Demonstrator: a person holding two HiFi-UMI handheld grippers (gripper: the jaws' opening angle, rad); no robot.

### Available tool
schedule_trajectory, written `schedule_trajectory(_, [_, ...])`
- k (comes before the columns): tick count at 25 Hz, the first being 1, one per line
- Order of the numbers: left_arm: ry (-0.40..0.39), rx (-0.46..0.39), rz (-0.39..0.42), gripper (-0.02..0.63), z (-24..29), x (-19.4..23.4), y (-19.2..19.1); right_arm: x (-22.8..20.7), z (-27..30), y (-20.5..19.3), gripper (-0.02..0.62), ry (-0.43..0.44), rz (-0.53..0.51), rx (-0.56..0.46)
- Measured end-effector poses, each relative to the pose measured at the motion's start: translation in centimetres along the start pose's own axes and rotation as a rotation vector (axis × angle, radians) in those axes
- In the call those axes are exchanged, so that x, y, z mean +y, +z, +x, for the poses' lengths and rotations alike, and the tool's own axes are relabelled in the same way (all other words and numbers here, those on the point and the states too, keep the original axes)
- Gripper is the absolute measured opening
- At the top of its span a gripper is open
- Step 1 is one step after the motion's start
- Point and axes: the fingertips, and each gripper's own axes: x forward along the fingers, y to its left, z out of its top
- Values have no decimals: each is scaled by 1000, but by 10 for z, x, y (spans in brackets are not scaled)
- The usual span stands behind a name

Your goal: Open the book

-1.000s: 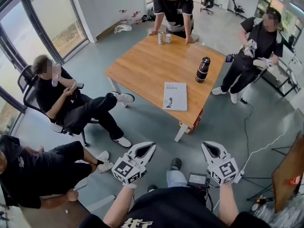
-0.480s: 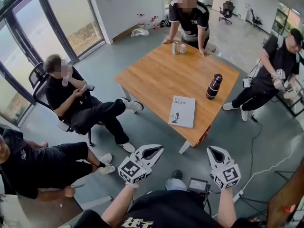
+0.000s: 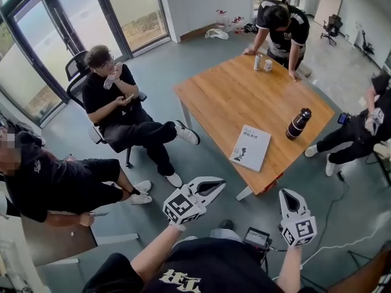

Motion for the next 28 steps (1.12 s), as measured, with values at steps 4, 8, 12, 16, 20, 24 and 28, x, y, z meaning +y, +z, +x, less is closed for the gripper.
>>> schedule_trajectory(4, [19, 11, 4, 6, 13, 0, 0, -16, 4, -1, -12, 13, 5, 2])
schedule_trajectory(8, [38, 20, 6, 6, 19, -1, -4, -21, 7, -10, -12, 42, 9, 7])
schedule_trajectory(12, [49, 31, 10, 6, 21, -6, -7, -21, 5, -10, -12, 64, 10, 2])
schedule_trajectory(16, [41, 46, 18, 6, 25, -18, -10, -23, -7, -12, -12, 55, 14, 3])
schedule_trajectory(20, [27, 64, 43, 6, 31, -22, -12, -23, -10, -11, -12, 60, 10, -15])
schedule_trajectory(24, [-1, 94, 63, 6, 42, -27, -20, -26, -16, -18, -12, 42, 18, -14])
schedule_trajectory(28, [-45, 122, 65, 6, 52, -31, -30, -28, -29, -23, -12, 2, 24, 2])
